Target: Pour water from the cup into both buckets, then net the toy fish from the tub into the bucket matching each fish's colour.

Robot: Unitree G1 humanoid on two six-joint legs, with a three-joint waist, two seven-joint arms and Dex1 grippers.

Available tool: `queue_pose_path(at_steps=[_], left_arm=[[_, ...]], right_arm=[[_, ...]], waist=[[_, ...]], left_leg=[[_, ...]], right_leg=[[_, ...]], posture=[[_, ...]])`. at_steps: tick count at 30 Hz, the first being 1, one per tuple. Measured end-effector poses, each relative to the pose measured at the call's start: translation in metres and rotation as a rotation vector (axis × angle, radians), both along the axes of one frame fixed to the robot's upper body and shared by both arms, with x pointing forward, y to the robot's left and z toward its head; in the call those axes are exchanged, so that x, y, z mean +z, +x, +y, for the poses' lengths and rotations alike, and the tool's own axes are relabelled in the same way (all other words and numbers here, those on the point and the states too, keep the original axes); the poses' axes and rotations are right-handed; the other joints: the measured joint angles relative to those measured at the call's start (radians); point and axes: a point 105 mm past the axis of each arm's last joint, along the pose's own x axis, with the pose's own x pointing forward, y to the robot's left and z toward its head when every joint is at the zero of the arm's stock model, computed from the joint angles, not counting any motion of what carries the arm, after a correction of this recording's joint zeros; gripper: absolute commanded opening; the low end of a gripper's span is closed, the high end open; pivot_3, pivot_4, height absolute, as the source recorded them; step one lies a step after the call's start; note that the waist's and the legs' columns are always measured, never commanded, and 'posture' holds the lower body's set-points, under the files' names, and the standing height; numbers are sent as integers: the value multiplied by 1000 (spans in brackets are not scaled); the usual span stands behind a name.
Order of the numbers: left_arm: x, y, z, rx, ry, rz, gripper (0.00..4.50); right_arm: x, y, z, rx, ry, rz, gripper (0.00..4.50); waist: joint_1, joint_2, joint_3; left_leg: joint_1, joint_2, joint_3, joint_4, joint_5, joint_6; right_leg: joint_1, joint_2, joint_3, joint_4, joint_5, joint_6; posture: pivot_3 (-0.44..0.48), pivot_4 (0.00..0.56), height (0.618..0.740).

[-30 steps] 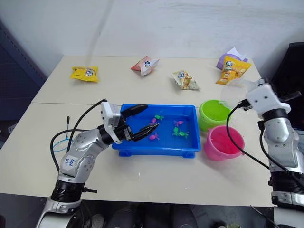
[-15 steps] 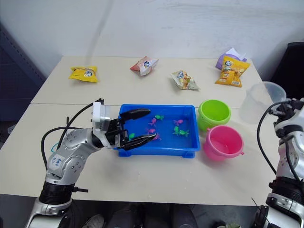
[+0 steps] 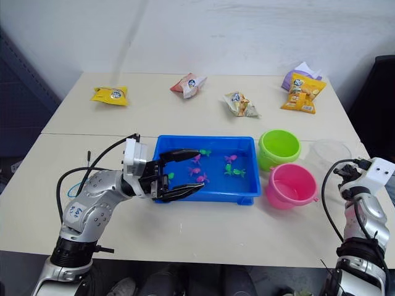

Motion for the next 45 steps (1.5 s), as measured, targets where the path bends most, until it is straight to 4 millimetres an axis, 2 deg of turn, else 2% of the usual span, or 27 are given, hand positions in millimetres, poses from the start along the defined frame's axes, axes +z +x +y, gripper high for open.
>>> queue_pose_path(at_steps=[4, 7, 13, 14, 19, 21, 23, 28, 31, 33, 35, 36, 39, 41, 45], left_arm=[[0, 1, 1, 7, 3, -4, 4500], [0, 2, 1, 10, 4, -7, 4500], [-6, 7, 8, 30, 12, 21, 4500], [-6, 7, 9, 37, 14, 22, 4500], [-20, 10, 31, 106, 61, 62, 4500], [-29, 8, 40, 131, 88, 90, 4500], [-34, 6, 49, 153, 113, 101, 4500], [-50, -3, 115, 375, 180, 152, 4500], [-51, -7, 151, 566, 173, 118, 4500], [-50, -7, 182, 742, 163, 84, 4500], [-53, -11, 214, 914, 176, 68, 4500], [-61, -17, 235, 1023, 202, 82, 4500], [-83, -39, 284, 1245, 251, 157, 4500], [-92, -57, 309, 1384, 236, 206, 4500], [-100, -83, 342, 1592, 211, 293, 4500]], right_arm=[[-2, -8, 2, 8, 9, -12, 40], [-9, -19, 4, 23, 7, 6, 1153], [-15, -48, 8, 46, 5, 53, 4170], [-17, -57, 6, 41, 7, 68, 4469], [-25, -100, -8, 40, 17, 175, 4469], [-20, -115, -11, 63, 10, 185, 4469], [-7, -122, -5, 125, -22, 149, 4469], [59, -137, 28, 380, -168, -97, 4469], [86, -138, 51, 545, -301, -198, 4469], [99, -139, 73, 717, -443, -234, 4469], [102, -138, 94, 839, -507, -260, 4469], [102, -137, 110, 911, -519, -277, 4469], [96, -138, 148, 1077, -506, -317, 4469], [95, -137, 163, 1121, -497, -364, 4469], [98, -134, 184, 1196, -540, -449, 4469]], waist=[[0, 0, 0], [1, 0, 0], [1, 0, 0], [1, 0, 0], [0, 0, 0], [-1, 0, 0], [-4, 0, 0], [-6, -1, 1], [-1, -4, 2], [1, -4, 2], [2, -5, 1], [1, -5, 1], [0, -6, 1], [1, -7, 0], [4, -11, 0]], left_leg=[[0, 0, 0, 0, 0, 0], [0, 0, 0, -1, 0, 0], [0, 0, 0, -1, 0, 0], [0, 0, 0, -2, 0, 0], [1, 0, 0, -3, -1, 0], [1, 0, 0, -3, -2, 1], [1, 0, 0, -3, -4, 3], [3, 2, 0, -8, -5, 4], [3, 1, 0, -7, -7, 7], [3, 1, 0, -7, -8, 9], [2, 1, -1, -8, -9, 9], [2, 1, -1, -8, -10, 9], [2, 1, -1, -12, -10, 9], [1, 0, -1, -13, -10, 9], [0, 0, -2, -13, -11, 9]], right_leg=[[0, 0, 0, 0, 0, 0], [0, 0, 0, 0, 0, 0], [0, 0, 0, 0, 0, 0], [0, 0, 0, 0, 0, 0], [0, 0, 1, -1, 0, 0], [0, 0, 1, -1, 0, 0], [0, 0, 2, -1, 0, 0], [0, 0, 2, -2, 0, -1], [0, -1, 2, -3, 0, 0], [1, -2, 1, -6, 0, 0], [0, -3, 0, -7, 0, 0], [0, -3, 0, -8, 0, -1], [0, -4, -2, -11, 0, -1], [0, -5, -3, -14, 0, -1], [1, -8, -6, -16, 0, -1]], posture=[[0, 150, 738], [0, 150, 738], [0, 150, 738], [0, 150, 738], [0, 150, 738], [0, 150, 738], [0, 150, 738], [0, 150, 738], [0, 150, 738], [0, 150, 738], [0, 150, 738], [0, 150, 738], [0, 150, 738], [0, 150, 738], [0, 150, 738]])
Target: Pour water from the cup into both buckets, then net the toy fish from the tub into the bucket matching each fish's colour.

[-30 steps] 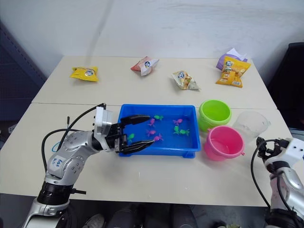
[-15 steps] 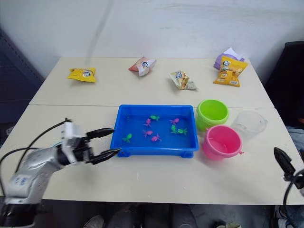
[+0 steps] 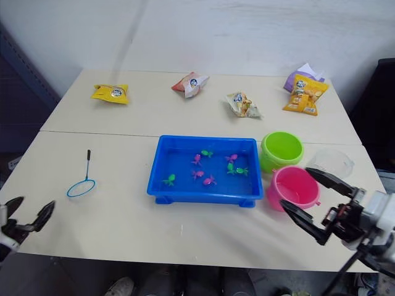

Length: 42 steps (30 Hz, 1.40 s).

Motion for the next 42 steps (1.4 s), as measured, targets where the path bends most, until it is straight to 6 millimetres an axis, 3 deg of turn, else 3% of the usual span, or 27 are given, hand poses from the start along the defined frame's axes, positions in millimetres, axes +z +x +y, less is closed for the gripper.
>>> queue_pose_path(at_steps=[4, 7, 11, 16, 19, 24, 33, 36, 42], left_arm=[[-14, -31, 21, 186, -41, 53, 4500], [-14, -30, 20, 218, -68, 62, 4500], [6, -1, 9, 179, -104, 19, 4500], [36, 79, -25, 55, -162, 56, 4500], [41, 101, -34, 46, -151, 126, 4500], [24, 144, -48, 28, -156, 283, 4500], [-9, 171, -51, 112, -138, 422, 4500], [-12, 178, -53, 132, -203, 415, 3621], [-21, 176, -56, 119, -237, 456, 794]], right_arm=[[-15, -5, 29, 133, -8, -4, 4469], [-20, -5, 41, 191, -1, -5, 4469], [-22, -5, 46, 223, 15, 21, 4469], [-21, -1, 51, 235, -4, 20, 4469], [-21, 0, 52, 230, -14, 16, 4469], [-27, 6, 52, 199, -33, 32, 4469], [-25, 15, 49, 134, -50, 11, 4469], [-23, 19, 48, 106, -50, 1, 4500], [-10, 25, 46, 65, -79, -31, 4500]], waist=[[-2, -2, -1], [0, -3, -2], [3, -4, -3], [14, -5, -4], [4, -5, -4], [-1, -6, -4], [0, -8, -4], [3, -9, -4], [-8, -8, -5]], left_leg=[[0, 0, -1, -3, 0, -1], [0, 0, -1, -2, 0, -1], [0, 0, -1, -3, 1, -6], [0, 0, -2, -3, 8, -5], [0, 0, -1, -4, 9, -9], [0, 1, 0, -2, 9, -10], [0, 1, 0, 3, 10, -10], [0, 1, 0, 5, 10, -11], [2, 2, 1, 10, 9, -12]], right_leg=[[0, 0, -1, -1, -1, -2], [0, -1, -3, -1, -1, -2], [1, -4, -7, 0, 0, -3], [1, -4, -10, 3, 0, -3], [1, -4, -9, 3, 0, -3], [0, -2, -12, 9, 0, -2], [0, -2, -12, 12, 0, -2], [0, -2, -13, 15, 0, -2], [0, -2, -12, 18, 0, -2]], posture=[[0, 150, 738], [0, 150, 738], [0, 150, 738], [0, 150, 738], [0, 150, 738], [0, 150, 738], [0, 150, 738], [0, 150, 738], [0, 150, 738]])
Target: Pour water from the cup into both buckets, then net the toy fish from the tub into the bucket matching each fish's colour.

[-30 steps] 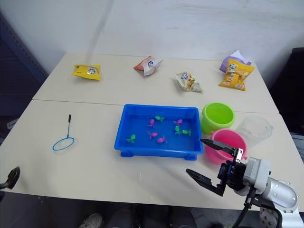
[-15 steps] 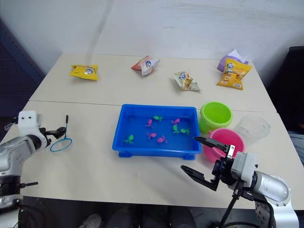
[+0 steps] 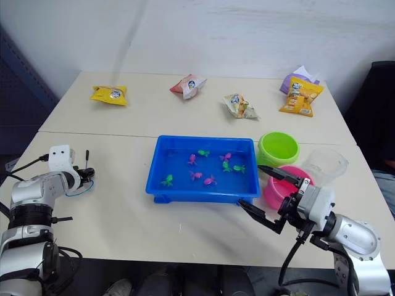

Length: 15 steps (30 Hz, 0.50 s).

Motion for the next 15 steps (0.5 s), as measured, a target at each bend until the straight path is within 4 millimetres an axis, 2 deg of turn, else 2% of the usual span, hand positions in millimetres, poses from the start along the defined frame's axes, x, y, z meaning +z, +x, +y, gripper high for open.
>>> queue_pose_path(at_steps=[2, 6, 10, 12, 15], left_arm=[[-2, 0, 1, 8, -8, -2, 62], [-2, 4, -1, 3, -14, -22, 62], [2, 6, -3, -52, -20, -113, 62], [15, 9, -9, -129, -43, -214, 62], [66, 12, -35, -400, -51, -437, 62]], right_arm=[[3, 2, -3, -30, -3, -3, 4500], [7, 5, -6, -63, -20, 3, 4500], [21, 10, -4, -79, -16, -12, 4500], [31, 13, -3, -90, 5, -19, 4500], [46, 18, 3, -70, 9, 5, 4500]], waist=[[1, 2, -1], [6, 3, -2], [4, 1, -1], [7, -3, 2], [7, -7, 4]], left_leg=[[1, 0, 0, 0, 0, 0], [1, 0, 0, 1, 0, 0], [-1, 0, -1, 2, 1, 0], [-3, 0, -2, 2, 1, -2], [-4, 0, -2, 2, 1, -2]], right_leg=[[0, 0, 0, 1, 0, 0], [0, 0, 0, 2, 0, 0], [-1, -1, 0, 3, 0, 0], [-2, 0, -2, 3, 0, -1], [-2, -1, -2, 0, 0, -1]], posture=[[0, 150, 738], [0, 150, 738], [0, 150, 738], [0, 150, 738], [0, 150, 738]])
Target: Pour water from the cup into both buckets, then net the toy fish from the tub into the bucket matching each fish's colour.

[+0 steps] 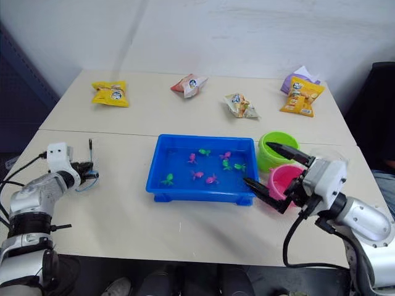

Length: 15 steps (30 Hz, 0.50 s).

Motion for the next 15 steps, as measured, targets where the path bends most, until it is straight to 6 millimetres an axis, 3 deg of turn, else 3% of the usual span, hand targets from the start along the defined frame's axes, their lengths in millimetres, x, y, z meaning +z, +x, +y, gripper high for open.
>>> queue_pose_path(at_steps=[3, 5, 8, 10, 15], left_arm=[[50, -18, -25, -344, 232, -145, 62], [68, -36, -60, -641, 348, -244, 62], [66, -63, -104, -1053, 430, -217, 62], [67, -75, -124, -1243, 445, -186, 62], [62, -96, -169, -1565, 511, -115, 62]], right_arm=[[10, 3, 14, 72, -69, 81, 4500], [17, 8, 22, 106, -106, 121, 4500], [11, 16, 27, 90, -190, 233, 4500], [-1, 15, 29, 120, -189, 323, 4500], [-13, 5, 35, 214, -194, 465, 4500]], waist=[[-2, 3, 2], [-3, 8, 5], [2, 11, 6], [5, 11, 6], [-1, 12, 7]], left_leg=[[0, -1, 0, -1, -1, 1], [0, -1, 0, -1, -2, 2], [-2, -1, -2, -2, -2, 3], [-4, -1, -2, -2, -2, 3], [-5, -2, 0, 2, -3, 9]], right_leg=[[1, -1, 0, -3, 0, 0], [1, -3, 0, -4, 0, -1], [0, -3, -3, -5, -1, -2], [0, -3, -3, -5, -2, -3], [1, -2, -3, -6, 0, 0]], posture=[[0, 150, 738], [0, 150, 738], [0, 150, 738], [0, 150, 738], [0, 150, 738]])
